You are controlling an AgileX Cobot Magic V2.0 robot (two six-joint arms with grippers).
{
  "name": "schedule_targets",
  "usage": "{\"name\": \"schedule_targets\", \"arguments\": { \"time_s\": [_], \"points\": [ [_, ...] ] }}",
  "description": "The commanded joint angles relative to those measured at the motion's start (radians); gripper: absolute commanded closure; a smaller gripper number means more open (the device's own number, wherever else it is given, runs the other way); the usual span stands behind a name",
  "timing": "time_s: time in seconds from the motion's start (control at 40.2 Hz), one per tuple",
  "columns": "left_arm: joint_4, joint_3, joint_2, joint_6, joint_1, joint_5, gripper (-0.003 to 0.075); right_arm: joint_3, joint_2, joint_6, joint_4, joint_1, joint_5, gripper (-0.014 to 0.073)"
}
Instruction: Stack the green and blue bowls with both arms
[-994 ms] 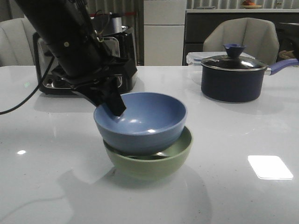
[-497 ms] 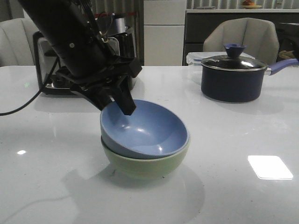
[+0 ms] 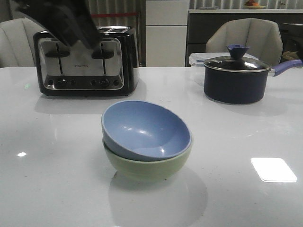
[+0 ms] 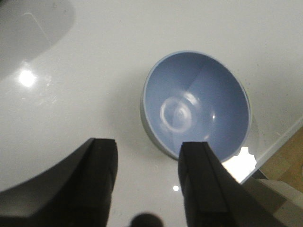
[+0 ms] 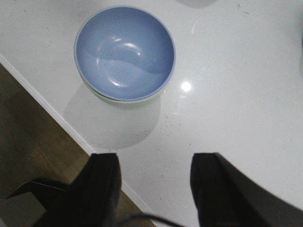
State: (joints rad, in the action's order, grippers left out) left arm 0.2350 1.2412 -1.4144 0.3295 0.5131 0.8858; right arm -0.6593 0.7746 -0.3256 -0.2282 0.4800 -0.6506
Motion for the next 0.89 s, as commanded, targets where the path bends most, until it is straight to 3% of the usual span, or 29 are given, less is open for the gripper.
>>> {"name": "schedule_targets", "arguments": {
  "time_s": [0.0,0.224,0.596,0.87],
  "points": [
    [-0.048,-0.029,0.136,-0.041,0.007,-0.026,0.0337,-0.027,-0.006,-0.009,-0.006,0.002,0.071,0.0139],
    [-0.230,-0.165,0.341,-0.189,0.007,-0.018,0.0337,-0.023,-0.006,-0.009,0.000,0.001,0.067,0.0139],
    [-0.242,-0.405,0.644,-0.189,0.007,-0.037,0.0337,-0.002,-0.008,0.037,0.007,-0.150,-0.064,0.0201],
    [-0.274,-0.490,0.740,-0.197,0.007,-0.065,0.0337,0.030,-0.008,0.037,-0.002,-0.155,-0.003,0.0202]
  ]
}}
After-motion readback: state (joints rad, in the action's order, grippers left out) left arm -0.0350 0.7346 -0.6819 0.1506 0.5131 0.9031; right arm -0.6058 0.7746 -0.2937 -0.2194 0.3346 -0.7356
